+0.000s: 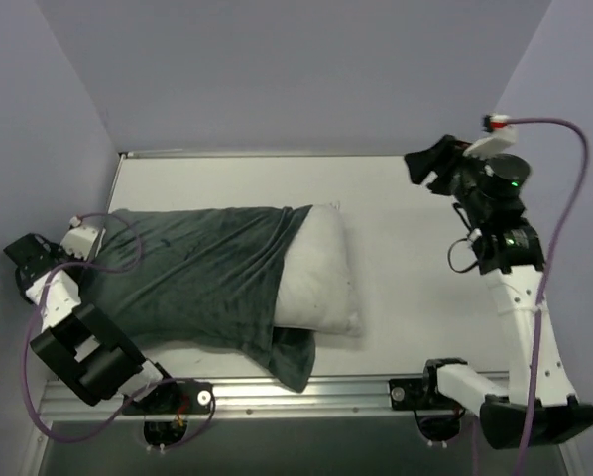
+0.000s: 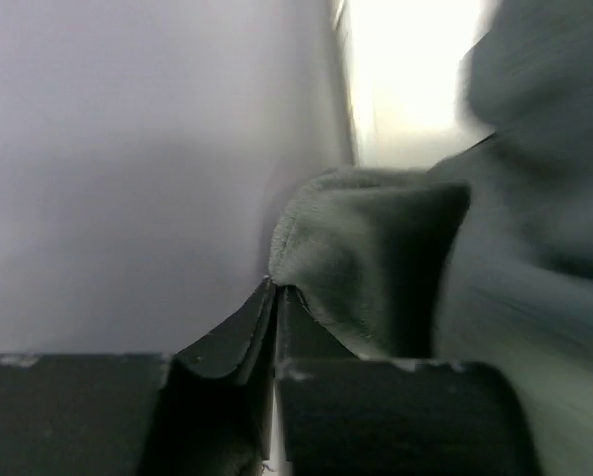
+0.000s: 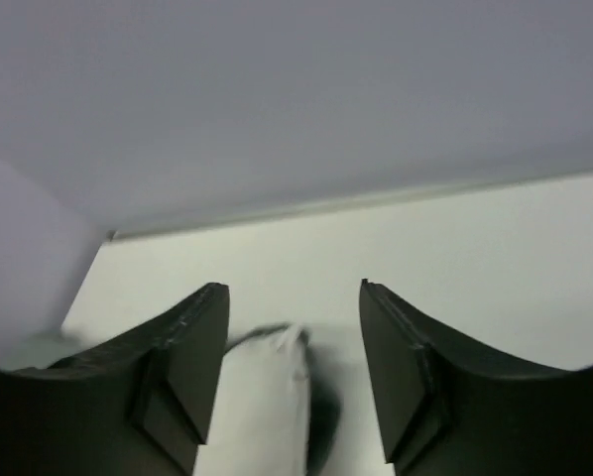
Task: Remove the pillowcase from the pillow
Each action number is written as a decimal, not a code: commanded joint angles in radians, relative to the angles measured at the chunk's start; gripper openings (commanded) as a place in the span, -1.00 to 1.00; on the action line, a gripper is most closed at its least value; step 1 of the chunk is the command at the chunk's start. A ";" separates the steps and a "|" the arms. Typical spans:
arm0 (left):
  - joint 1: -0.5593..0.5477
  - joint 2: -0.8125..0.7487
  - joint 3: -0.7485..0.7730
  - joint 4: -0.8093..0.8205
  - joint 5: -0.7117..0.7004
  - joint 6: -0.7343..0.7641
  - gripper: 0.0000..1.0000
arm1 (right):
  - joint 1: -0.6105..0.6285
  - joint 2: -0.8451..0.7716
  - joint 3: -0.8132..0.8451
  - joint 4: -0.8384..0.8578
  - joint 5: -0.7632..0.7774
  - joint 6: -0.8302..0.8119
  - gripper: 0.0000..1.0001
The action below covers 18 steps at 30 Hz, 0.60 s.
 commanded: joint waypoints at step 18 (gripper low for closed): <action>-0.762 -0.391 0.425 -0.528 0.170 -0.503 0.87 | 0.568 0.235 -0.653 0.570 -0.026 0.268 0.99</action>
